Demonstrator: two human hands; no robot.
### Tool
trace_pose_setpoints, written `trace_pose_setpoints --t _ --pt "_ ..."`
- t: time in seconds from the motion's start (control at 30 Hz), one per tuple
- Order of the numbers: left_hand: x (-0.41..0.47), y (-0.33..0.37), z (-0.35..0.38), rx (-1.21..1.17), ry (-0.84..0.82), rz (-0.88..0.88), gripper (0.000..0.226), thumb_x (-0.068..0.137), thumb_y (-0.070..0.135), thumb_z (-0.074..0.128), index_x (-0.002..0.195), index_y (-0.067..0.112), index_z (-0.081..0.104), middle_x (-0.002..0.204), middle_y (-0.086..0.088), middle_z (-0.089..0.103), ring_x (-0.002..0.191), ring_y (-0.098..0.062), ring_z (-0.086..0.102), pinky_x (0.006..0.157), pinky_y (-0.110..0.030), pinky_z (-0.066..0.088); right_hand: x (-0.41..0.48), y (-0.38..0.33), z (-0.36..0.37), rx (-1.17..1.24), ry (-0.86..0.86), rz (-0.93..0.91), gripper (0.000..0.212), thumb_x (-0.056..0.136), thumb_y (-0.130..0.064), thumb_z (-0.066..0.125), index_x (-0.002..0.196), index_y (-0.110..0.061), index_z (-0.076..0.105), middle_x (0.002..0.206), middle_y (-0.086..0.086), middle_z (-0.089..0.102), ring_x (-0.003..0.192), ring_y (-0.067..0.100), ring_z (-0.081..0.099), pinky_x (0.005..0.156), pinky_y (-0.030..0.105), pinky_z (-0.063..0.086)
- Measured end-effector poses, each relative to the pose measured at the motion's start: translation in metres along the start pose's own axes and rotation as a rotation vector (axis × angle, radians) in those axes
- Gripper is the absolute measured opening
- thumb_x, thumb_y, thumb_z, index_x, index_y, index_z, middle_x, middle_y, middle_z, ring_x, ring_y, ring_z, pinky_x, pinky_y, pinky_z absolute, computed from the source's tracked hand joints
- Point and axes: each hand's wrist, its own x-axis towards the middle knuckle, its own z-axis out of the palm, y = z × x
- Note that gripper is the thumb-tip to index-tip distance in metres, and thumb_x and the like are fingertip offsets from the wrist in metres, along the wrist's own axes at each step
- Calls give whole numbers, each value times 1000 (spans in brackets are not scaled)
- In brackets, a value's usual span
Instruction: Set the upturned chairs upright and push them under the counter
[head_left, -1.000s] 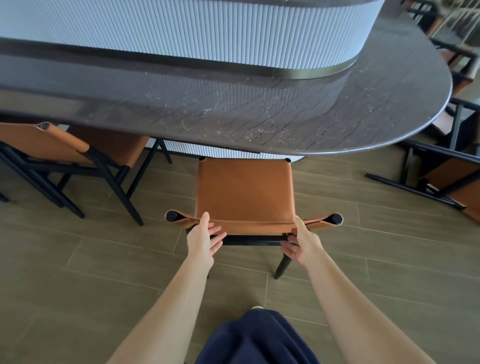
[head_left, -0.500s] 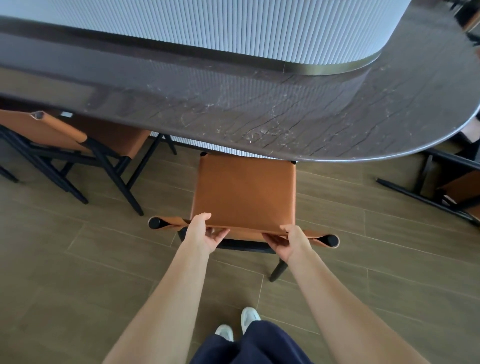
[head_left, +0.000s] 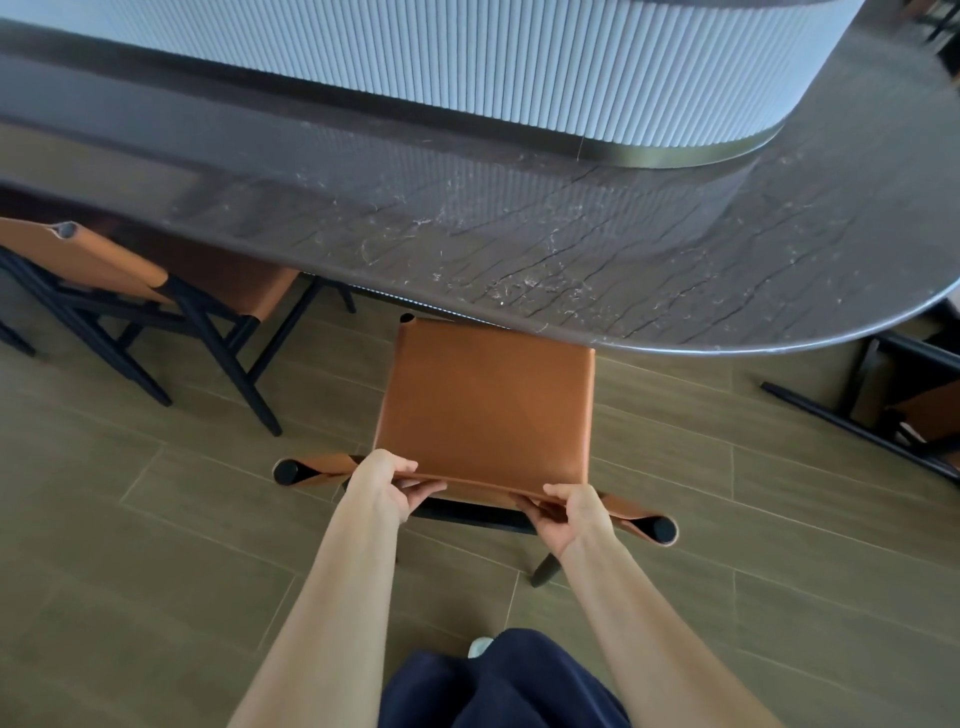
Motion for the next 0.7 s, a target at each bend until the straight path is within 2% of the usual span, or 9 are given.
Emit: trace_pose_setpoints --t 0.07,0.13,0.23,0.3,0.37,0.47,0.57,0.63,0.7 --pt "-3 5 6 -11 -14 7 28 88 -14 50 114 -3 53 112 -26 58 100 -53 59 78 -57 56 1 -5 6 11 -19 -13 43 86 21 42 125 4 49 124 30 52 101 48 56 52 57 53" --pt "-7 14 15 -29 -25 34 28 90 -9 52 117 -2 53 113 -26 59 94 -53 61 68 -57 57 3 -14 16 20 -43 -32 43 85 20 43 125 4 47 122 32 50 97 49 56 48 56 54" --pt "-12 32 30 -66 -49 83 24 91 0 57 115 1 53 108 -28 61 89 -50 63 57 -59 57 1 -30 36 49 -71 -33 37 85 17 49 119 3 46 121 33 47 107 54 53 65 63 56" --pt "-14 44 39 -78 -64 94 23 90 3 60 112 2 53 106 -28 61 85 -50 65 60 -59 57 -1 -41 50 38 -100 -30 23 87 14 52 107 4 49 126 36 46 116 56 50 78 63 54" --pt "-15 56 48 -49 -74 91 20 88 0 60 107 1 55 103 -26 62 82 -50 67 62 -55 59 -2 -53 62 29 -106 -29 18 87 15 50 102 4 49 134 37 42 119 56 48 81 63 53" --pt "-15 71 61 18 -90 75 17 86 -7 56 101 -1 56 102 -25 61 84 -47 68 59 -46 60 0 -69 81 -16 -98 -42 22 86 18 44 104 6 49 133 39 42 115 56 51 74 61 54" --pt "-16 86 72 88 -129 54 23 87 -6 55 110 -3 57 109 -27 62 88 -45 68 52 -40 60 3 -81 93 -25 -96 -57 33 86 19 41 118 9 45 126 39 46 106 57 54 74 62 54" --pt "-17 95 80 96 -158 67 25 89 -6 52 113 -4 56 113 -29 61 89 -45 68 45 -38 58 7 -89 100 -27 -89 -84 41 87 17 43 127 9 42 125 38 46 107 58 53 75 63 54" --pt "-16 104 89 104 -179 95 30 90 -6 49 120 -7 52 114 -31 60 92 -46 67 40 -36 55 10 -96 110 -45 -90 -106 41 88 16 45 128 7 43 122 38 47 106 58 54 64 60 57"
